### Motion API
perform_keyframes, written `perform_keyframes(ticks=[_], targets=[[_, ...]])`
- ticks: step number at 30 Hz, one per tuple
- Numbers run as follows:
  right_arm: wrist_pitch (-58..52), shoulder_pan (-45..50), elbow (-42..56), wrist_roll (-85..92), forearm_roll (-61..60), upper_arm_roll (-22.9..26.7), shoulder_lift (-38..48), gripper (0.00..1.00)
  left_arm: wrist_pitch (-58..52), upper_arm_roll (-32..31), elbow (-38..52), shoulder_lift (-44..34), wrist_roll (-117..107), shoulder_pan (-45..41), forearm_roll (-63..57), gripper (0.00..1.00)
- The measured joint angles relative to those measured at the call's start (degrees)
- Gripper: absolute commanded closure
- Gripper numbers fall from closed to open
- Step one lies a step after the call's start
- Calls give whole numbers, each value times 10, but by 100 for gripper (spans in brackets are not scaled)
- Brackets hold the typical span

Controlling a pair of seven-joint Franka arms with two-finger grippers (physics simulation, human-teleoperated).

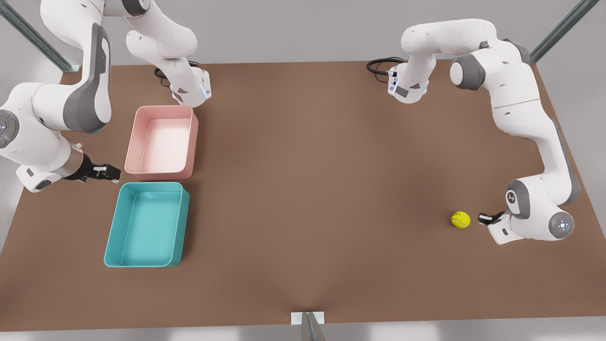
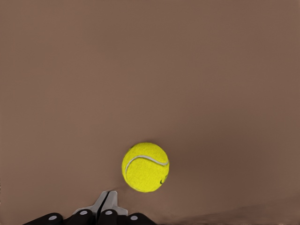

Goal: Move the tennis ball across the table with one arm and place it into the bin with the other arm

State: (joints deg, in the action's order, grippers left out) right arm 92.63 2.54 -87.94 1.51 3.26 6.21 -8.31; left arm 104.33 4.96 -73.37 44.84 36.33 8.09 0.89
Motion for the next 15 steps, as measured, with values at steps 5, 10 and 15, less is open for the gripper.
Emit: perform_keyframes(ticks=[5, 10, 15], targets=[[3, 2, 1, -5, -1, 0, -7, 0, 90, -1, -135, -50, 192, 25, -9, 79], [7, 1, 1, -7, -2, 0, -13, 0, 147, -10, -150, -38, 358, 31, 4, 79], [9, 1, 0, -9, -3, 0, -19, 0, 204, -12, -149, -19, 491, 27, -25, 79]])
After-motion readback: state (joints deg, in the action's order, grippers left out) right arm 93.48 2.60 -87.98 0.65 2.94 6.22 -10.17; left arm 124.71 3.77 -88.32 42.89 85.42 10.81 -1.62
